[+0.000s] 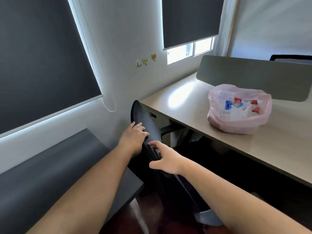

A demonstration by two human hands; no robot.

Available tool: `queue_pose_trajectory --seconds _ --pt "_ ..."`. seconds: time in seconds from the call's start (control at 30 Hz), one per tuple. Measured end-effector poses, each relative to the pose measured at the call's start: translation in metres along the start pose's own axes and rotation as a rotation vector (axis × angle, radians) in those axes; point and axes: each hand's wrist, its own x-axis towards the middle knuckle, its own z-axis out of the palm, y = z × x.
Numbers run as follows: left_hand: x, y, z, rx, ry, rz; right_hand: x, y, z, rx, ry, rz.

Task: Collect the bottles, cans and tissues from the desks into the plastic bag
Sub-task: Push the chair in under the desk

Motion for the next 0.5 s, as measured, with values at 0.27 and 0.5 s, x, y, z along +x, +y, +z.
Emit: queue_pose_trajectory --seconds 0.27,0.5 --pt "0.039 0.066 -0.023 -0.048 0.020 0.126 -0.022 0.030 -0.068 -0.275 -0.018 0.342" --pt "0.082 0.124 -0.035 -0.186 0.082 0.173 -0.044 0.065 -0.107 -0.731 0.252 0.446"
